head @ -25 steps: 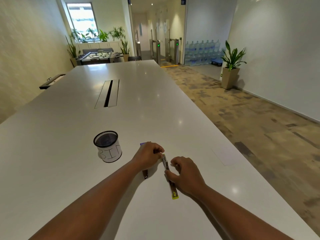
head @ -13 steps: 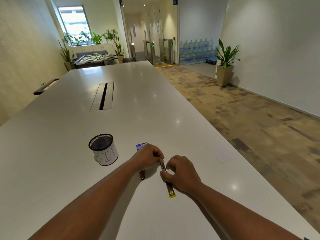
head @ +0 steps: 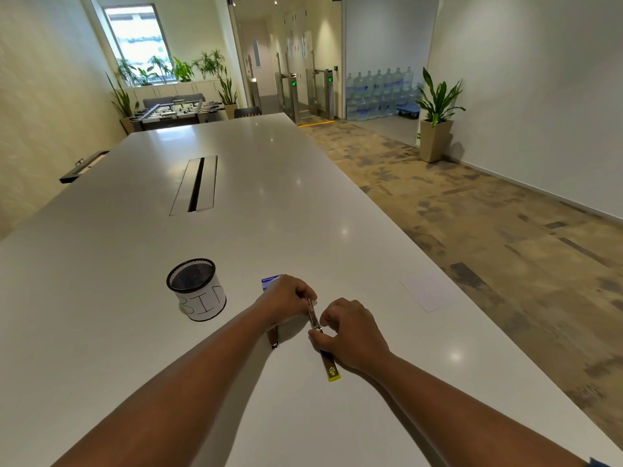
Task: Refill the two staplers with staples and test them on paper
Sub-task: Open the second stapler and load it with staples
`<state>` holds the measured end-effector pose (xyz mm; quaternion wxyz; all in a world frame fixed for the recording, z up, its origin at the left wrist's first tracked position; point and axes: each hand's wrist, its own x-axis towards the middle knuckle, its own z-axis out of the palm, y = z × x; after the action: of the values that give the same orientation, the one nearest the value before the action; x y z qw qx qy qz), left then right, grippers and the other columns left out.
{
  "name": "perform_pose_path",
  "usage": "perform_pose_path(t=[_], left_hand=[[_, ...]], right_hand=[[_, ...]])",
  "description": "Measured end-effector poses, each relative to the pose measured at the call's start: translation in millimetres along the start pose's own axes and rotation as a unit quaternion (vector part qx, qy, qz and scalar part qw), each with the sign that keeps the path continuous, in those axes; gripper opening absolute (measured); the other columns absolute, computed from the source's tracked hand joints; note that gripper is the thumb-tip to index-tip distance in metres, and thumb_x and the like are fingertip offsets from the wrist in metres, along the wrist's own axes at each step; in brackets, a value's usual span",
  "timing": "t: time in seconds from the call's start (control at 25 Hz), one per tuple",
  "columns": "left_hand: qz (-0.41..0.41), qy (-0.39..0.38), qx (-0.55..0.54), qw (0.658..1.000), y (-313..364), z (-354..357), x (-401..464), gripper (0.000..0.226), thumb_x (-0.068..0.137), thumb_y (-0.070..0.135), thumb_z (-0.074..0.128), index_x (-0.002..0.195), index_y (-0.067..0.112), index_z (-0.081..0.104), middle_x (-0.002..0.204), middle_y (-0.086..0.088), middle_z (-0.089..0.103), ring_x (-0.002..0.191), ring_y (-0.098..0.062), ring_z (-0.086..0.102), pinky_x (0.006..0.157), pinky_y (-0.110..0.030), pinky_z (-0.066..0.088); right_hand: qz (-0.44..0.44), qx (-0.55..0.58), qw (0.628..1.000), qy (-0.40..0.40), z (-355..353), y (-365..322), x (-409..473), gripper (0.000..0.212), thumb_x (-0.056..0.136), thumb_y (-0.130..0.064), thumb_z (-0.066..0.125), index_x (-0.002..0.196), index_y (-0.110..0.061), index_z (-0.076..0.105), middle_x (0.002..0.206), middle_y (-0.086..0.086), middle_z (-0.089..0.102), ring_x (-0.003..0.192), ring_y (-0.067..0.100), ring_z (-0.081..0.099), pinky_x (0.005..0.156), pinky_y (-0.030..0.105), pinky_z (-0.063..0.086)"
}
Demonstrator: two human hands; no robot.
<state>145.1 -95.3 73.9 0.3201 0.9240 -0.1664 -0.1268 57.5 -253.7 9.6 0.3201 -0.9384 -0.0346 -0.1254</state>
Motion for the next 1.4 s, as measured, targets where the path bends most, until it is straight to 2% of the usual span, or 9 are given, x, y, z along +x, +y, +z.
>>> perform_pose_path(t=[0.2, 0.44, 0.56, 0.72, 0.92, 1.08, 1.2, 1.28, 1.4], left_hand=[[-0.076, 0.01, -0.017, 0.997, 2, 0, 8, 0.033, 0.083, 0.012, 0.075, 0.115, 0.019, 0.069, 0.108, -0.003, 0.069, 0.096, -0.022, 0.065, 0.069, -0.027, 0.052], [-0.136, -0.049, -0.011, 0.989, 11, -6, 14, 0.037, 0.066, 0.007, 0.089, 0.095, 0.02, 0.071, 0.09, -0.001, 0.069, 0.079, -0.013, 0.063, 0.059, -0.024, 0.054], [-0.164, -0.048, -0.035, 0.985, 15, -4, 19, 0.031, 0.069, 0.003, 0.087, 0.093, 0.015, 0.072, 0.087, -0.003, 0.07, 0.079, -0.016, 0.064, 0.073, -0.033, 0.06], [-0.183, -0.021, -0.026, 0.982, 15, 0, 21, 0.029, 0.076, 0.008, 0.082, 0.104, 0.007, 0.073, 0.102, -0.013, 0.074, 0.089, -0.025, 0.069, 0.084, -0.038, 0.06], [-0.174, -0.031, -0.026, 0.984, 16, 0, 25, 0.012, 0.087, 0.004, 0.068, 0.099, 0.004, 0.067, 0.093, -0.01, 0.07, 0.078, -0.02, 0.064, 0.069, -0.027, 0.056], [-0.175, -0.019, -0.068, 0.982, 15, 3, 29, 0.01, 0.092, 0.001, 0.06, 0.098, 0.008, 0.061, 0.099, -0.012, 0.065, 0.086, -0.025, 0.063, 0.084, -0.035, 0.059], [-0.17, -0.014, -0.067, 0.983, 12, 5, 31, 0.009, 0.093, 0.004, 0.059, 0.099, 0.01, 0.063, 0.099, -0.011, 0.065, 0.085, -0.025, 0.063, 0.075, -0.032, 0.06], [-0.167, -0.011, -0.067, 0.984, 11, 5, 32, 0.008, 0.094, 0.005, 0.058, 0.1, 0.01, 0.061, 0.1, -0.011, 0.065, 0.084, -0.024, 0.063, 0.068, -0.028, 0.057], [-0.172, -0.009, -0.084, 0.981, 10, 5, 33, 0.008, 0.095, 0.006, 0.056, 0.101, 0.01, 0.059, 0.1, -0.012, 0.064, 0.084, -0.025, 0.063, 0.076, -0.032, 0.06]], right_hand=[[0.001, -0.004, 1.0, 0.002, 0, 0, 1, 0.031, 0.075, -0.061, 0.063, 0.081, -0.03, 0.064, 0.079, -0.018, 0.052, 0.082, 0.009, 0.048, 0.072, 0.028, 0.035], [-0.004, -0.008, 1.0, 0.003, 0, 0, 0, 0.034, 0.076, -0.061, 0.063, 0.082, -0.028, 0.067, 0.083, -0.015, 0.056, 0.082, 0.01, 0.049, 0.072, 0.028, 0.037], [-0.003, -0.008, 1.0, 0.004, 0, 0, 1, 0.034, 0.076, -0.061, 0.063, 0.083, -0.028, 0.067, 0.084, -0.016, 0.056, 0.083, 0.01, 0.049, 0.073, 0.028, 0.037], [-0.007, -0.005, 1.0, 0.008, 0, 2, 0, 0.032, 0.077, -0.06, 0.064, 0.084, -0.029, 0.066, 0.084, -0.016, 0.056, 0.083, 0.009, 0.048, 0.073, 0.028, 0.035], [-0.01, -0.003, 1.0, 0.017, -1, 0, 0, 0.03, 0.077, -0.057, 0.065, 0.089, -0.029, 0.064, 0.082, -0.012, 0.06, 0.082, 0.011, 0.049, 0.075, 0.032, 0.042], [-0.005, 0.023, 1.0, 0.018, -2, -2, -2, 0.04, 0.078, -0.055, 0.064, 0.113, -0.036, 0.057, 0.094, -0.019, 0.066, 0.086, 0.005, 0.054, 0.085, 0.033, 0.044], [-0.029, 0.021, 0.999, 0.018, -1, -1, -5, 0.046, 0.084, -0.049, 0.062, 0.128, -0.039, 0.052, 0.1, -0.017, 0.067, 0.09, 0.008, 0.057, 0.085, 0.033, 0.045], [-0.062, -0.029, 0.998, 0.012, 1, -2, -6, 0.04, 0.09, -0.047, 0.054, 0.129, -0.037, 0.055, 0.098, -0.013, 0.065, 0.09, 0.015, 0.055, 0.081, 0.036, 0.045], [-0.071, -0.083, 0.994, 0.0, 2, -5, -5, 0.037, 0.091, -0.048, 0.044, 0.118, -0.032, 0.064, 0.098, -0.012, 0.06, 0.09, 0.019, 0.049, 0.08, 0.038, 0.043]])
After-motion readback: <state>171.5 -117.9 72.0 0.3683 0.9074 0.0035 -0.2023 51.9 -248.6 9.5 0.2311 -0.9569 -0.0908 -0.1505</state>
